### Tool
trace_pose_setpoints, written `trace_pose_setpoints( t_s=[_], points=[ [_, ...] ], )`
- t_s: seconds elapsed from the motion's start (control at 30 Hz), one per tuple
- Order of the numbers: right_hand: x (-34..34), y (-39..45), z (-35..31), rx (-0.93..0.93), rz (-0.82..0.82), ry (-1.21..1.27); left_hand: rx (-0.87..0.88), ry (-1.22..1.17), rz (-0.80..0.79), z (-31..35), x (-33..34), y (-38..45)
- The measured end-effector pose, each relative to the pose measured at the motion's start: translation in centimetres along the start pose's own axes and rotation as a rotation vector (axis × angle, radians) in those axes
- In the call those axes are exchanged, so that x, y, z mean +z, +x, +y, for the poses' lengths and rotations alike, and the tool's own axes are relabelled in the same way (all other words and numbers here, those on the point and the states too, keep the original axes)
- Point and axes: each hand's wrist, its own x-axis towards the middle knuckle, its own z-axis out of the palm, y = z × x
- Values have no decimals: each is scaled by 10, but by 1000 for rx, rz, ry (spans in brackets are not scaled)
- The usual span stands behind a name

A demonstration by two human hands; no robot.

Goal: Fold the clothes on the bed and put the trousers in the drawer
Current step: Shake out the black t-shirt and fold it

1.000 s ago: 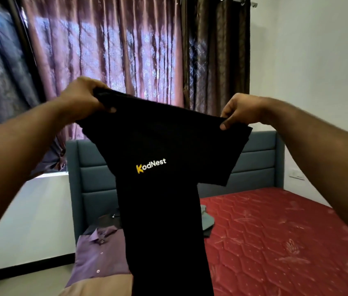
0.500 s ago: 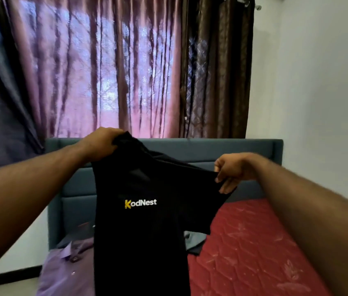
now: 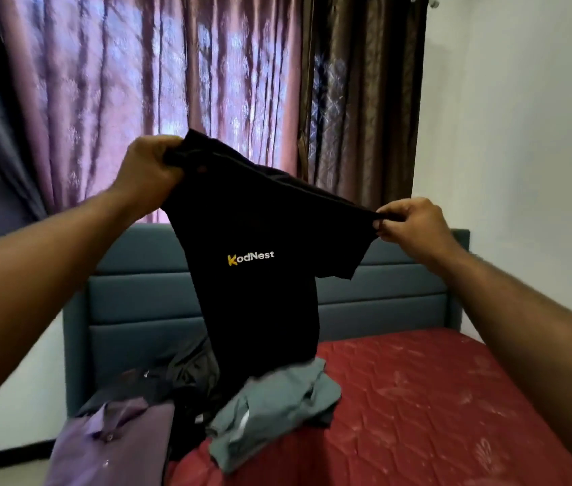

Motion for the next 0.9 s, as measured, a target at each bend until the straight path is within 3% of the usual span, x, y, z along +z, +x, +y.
trace_pose_setpoints(
  t_s=[0.1,0.27,0.37,0.47,0.53,0.63,0.77,0.83,0.9],
  points=[
    [7,-75,15,32,-107,-134,-20,-40,-157,7,-15,-97],
    [60,-271,79,239,-426,-279,7,-45,-595,-6,-10,-348],
    [99,-397,117,492,-667,-297,-246,73,-879,-10,-4,-521],
    [122,-483,131,619,-829,-304,-268,100,-1116,-19,-5,-649],
    [127,-510,132,672,-844,-335,-295,205,-1225,-11,-9,-678],
    [134,-527,137,733,-689,-343,-353,354,-1342,-3,-12,-687],
    [152,-522,116,501,-549,-277,-355,398,-1429,-15,-12,-687],
    [172,-508,102,230,-558,-242,-380,364,-1417,-20,-13,-695],
    [199,-500,93,-146,-694,-242,-322,396,-1423,-21,-12,-698]
  ],
)
